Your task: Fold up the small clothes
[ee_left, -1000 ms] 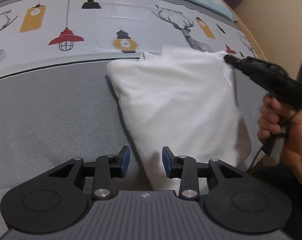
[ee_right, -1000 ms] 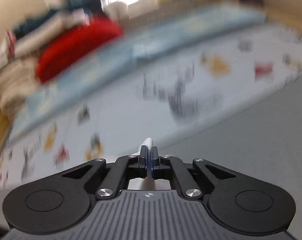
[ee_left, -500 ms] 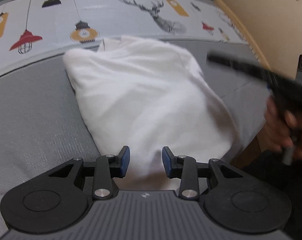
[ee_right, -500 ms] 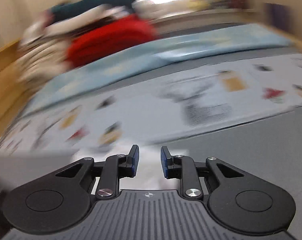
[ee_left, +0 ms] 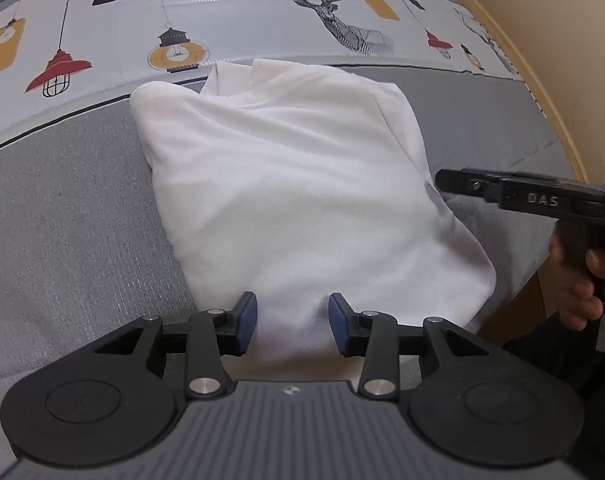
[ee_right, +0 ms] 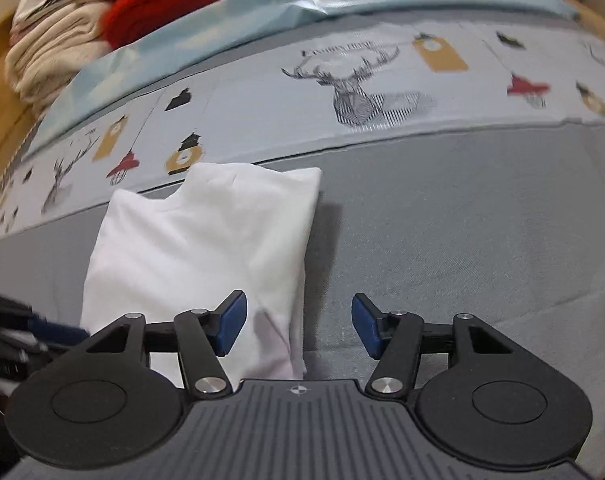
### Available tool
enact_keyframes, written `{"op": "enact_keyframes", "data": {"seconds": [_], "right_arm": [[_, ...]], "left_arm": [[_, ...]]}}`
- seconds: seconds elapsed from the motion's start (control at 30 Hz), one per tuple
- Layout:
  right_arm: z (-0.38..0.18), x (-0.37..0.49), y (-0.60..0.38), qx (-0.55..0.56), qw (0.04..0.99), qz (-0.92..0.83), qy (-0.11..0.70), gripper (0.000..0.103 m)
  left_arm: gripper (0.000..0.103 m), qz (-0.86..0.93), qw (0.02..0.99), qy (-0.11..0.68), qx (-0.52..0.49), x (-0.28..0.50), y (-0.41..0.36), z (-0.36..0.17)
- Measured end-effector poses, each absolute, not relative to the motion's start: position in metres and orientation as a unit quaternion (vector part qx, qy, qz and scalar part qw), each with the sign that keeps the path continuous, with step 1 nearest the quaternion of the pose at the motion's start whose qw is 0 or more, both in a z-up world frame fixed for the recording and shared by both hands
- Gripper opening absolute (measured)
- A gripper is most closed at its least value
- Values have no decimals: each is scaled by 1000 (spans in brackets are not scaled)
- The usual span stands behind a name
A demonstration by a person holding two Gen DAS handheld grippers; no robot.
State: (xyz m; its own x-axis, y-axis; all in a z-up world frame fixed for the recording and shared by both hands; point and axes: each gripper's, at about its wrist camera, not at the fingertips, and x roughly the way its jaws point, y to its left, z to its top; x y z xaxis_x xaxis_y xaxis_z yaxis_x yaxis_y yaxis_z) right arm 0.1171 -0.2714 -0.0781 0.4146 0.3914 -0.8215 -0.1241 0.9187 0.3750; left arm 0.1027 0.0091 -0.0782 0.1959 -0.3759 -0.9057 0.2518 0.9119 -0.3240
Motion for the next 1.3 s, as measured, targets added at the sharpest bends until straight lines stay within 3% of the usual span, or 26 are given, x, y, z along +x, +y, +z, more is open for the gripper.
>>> {"op": "enact_keyframes", "data": {"seconds": [0.13,0.2,0.27,0.57,0.6,0.67,0.73,0.8,0.97,1.07,1.1,1.17,1.2,1.3], "right_arm": [[-94,123,-264,144,811,153,546,71],[-104,127,-262,147,801,147,561,72],[-111,133,-261,157,796,138,568,76],[-126,146,-257,203,775,134,583,79],[-126,146,-255,208,773,137,584,76],[-126,147,-252,227,766,153,581,53],[-124,149,-246,224,771,154,576,39],[-122,150,-245,232,774,152,570,31],[-102,159,-233,255,810,177,498,21],[-79,158,-211,206,863,175,427,23],[-75,156,-206,194,877,159,410,29],[-74,157,-206,196,884,127,405,53],[-75,159,-208,209,878,126,411,58],[-80,159,-205,215,858,163,437,56]], "left_arm": [[47,-185,786,585,-74,108,18,-72],[62,-162,795,577,-92,113,27,-71],[66,-138,801,570,-116,118,39,-72],[66,-107,747,606,-253,136,72,-128],[61,-109,746,605,-257,138,71,-129],[53,-116,752,598,-251,144,66,-128],[41,-118,760,595,-233,147,61,-127],[31,-120,770,584,-228,150,62,-122],[28,-105,835,502,-199,155,83,-84],[35,-73,870,446,-197,155,98,-62],[36,-65,875,435,-201,155,105,-57],[36,-62,875,433,-209,152,118,-55],[38,-67,866,446,-215,152,122,-58],[38,-49,843,490,-216,150,131,-74]]}}
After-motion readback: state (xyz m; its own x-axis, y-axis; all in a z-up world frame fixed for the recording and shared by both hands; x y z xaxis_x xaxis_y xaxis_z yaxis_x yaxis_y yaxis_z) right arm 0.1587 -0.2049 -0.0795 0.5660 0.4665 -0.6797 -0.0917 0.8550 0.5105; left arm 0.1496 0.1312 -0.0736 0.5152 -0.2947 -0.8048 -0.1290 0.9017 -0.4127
